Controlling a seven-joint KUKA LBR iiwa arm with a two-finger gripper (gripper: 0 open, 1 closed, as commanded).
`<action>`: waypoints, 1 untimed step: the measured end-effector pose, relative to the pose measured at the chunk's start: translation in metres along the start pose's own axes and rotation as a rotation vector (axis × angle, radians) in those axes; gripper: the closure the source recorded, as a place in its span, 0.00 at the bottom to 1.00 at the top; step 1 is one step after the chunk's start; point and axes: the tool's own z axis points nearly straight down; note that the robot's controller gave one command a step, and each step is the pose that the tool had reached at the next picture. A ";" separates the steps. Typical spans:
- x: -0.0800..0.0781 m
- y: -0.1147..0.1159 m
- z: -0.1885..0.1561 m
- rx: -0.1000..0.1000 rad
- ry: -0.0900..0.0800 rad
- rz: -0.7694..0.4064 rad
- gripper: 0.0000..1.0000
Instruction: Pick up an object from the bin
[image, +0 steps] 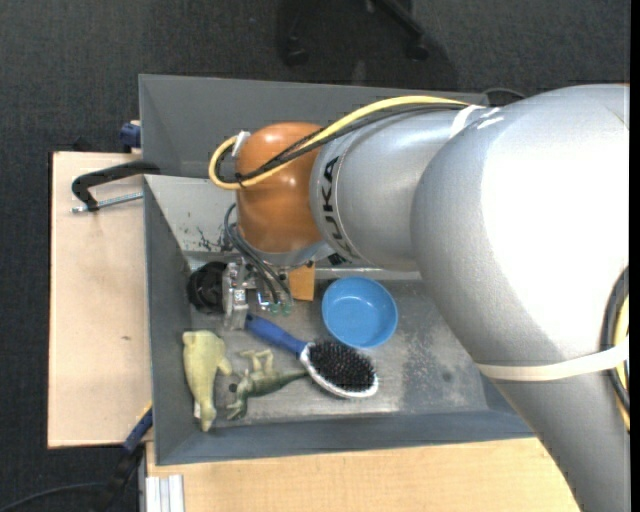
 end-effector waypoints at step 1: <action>0.020 0.005 0.000 0.000 0.000 0.367 1.00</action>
Offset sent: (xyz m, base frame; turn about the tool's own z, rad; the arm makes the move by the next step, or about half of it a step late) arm -0.0228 0.0016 -0.0042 0.3682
